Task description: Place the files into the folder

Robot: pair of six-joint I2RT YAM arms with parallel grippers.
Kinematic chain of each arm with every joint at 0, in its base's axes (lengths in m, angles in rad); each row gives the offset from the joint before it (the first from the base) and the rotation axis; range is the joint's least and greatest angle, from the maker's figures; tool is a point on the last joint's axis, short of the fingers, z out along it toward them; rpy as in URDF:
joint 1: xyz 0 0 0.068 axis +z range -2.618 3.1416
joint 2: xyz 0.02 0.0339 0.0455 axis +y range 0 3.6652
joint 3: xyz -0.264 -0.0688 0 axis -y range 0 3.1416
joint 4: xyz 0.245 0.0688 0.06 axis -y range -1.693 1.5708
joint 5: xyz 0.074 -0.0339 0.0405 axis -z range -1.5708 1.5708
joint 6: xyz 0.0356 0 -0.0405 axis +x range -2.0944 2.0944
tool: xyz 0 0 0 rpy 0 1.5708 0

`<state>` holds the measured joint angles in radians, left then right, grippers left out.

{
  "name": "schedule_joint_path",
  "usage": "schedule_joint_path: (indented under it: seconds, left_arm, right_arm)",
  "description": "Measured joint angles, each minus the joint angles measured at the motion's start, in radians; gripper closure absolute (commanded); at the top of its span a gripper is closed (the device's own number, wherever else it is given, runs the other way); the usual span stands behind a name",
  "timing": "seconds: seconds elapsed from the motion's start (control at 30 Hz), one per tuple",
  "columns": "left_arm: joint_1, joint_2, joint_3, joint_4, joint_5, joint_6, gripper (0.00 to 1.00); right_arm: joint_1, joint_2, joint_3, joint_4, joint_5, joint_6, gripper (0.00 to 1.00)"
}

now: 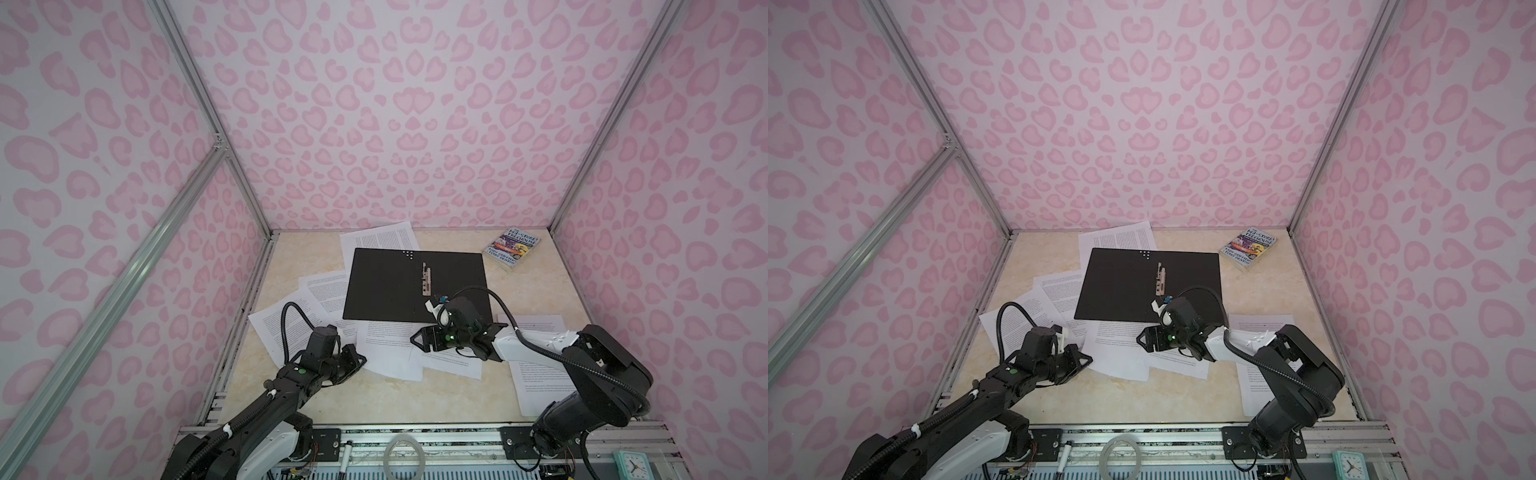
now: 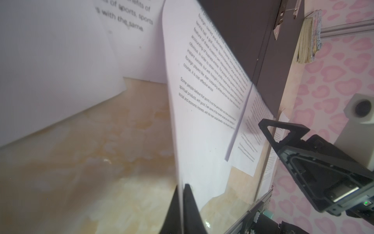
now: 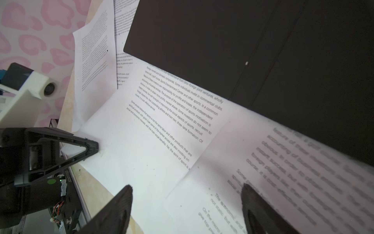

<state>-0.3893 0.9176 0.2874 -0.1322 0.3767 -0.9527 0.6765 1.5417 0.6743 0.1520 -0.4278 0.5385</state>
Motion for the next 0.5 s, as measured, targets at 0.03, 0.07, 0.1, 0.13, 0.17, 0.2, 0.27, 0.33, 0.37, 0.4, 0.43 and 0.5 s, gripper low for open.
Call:
schedule_joint_path:
  seconds: [0.03,0.07,0.1,0.13,0.17,0.2,0.27,0.33,0.37,0.4,0.43,0.5]
  left_arm:
    - [0.000,-0.016,0.009,-0.014,-0.007,0.001,0.97]
    - [0.000,-0.034,0.018,-0.032,-0.010,0.003,0.97]
    - [0.000,-0.056,0.031,-0.056,-0.010,0.006,0.97]
    - [0.000,-0.074,0.044,-0.078,-0.011,0.013,0.97]
    - [0.000,-0.097,0.061,-0.106,-0.011,0.016,0.97]
    - [0.000,-0.120,0.076,-0.133,-0.011,0.023,0.97]
    - [0.000,-0.172,0.105,-0.183,-0.011,0.034,0.97]
    - [0.000,-0.232,0.143,-0.251,-0.013,0.038,0.97]
    - [0.000,-0.259,0.165,-0.281,-0.015,0.039,0.97]
    - [0.000,-0.284,0.190,-0.314,-0.015,0.041,0.97]
    - [0.000,-0.301,0.212,-0.341,-0.014,0.042,0.97]
    - [0.000,-0.336,0.262,-0.405,-0.013,0.045,0.97]
  right_arm:
    - [-0.005,-0.021,-0.002,-0.014,0.022,-0.003,0.11]
    - [-0.008,-0.039,-0.005,-0.024,0.043,-0.008,0.10]
    - [-0.015,-0.066,-0.008,-0.040,0.077,-0.014,0.09]
    - [-0.021,-0.084,-0.012,-0.048,0.097,-0.019,0.08]
    - [-0.034,-0.101,-0.019,-0.049,0.113,-0.020,0.08]
    - [-0.046,-0.114,-0.028,-0.050,0.114,-0.024,0.08]
    - [-0.080,-0.138,-0.055,-0.053,0.145,-0.025,0.07]
    - [-0.114,-0.148,-0.067,-0.067,0.151,-0.024,0.05]
    - [-0.128,-0.154,-0.074,-0.068,0.156,-0.023,0.05]
    - [-0.137,-0.162,-0.081,-0.068,0.158,-0.022,0.04]
    - [-0.142,-0.169,-0.086,-0.070,0.162,-0.022,0.04]
    - [-0.154,-0.182,-0.093,-0.073,0.167,-0.022,0.04]
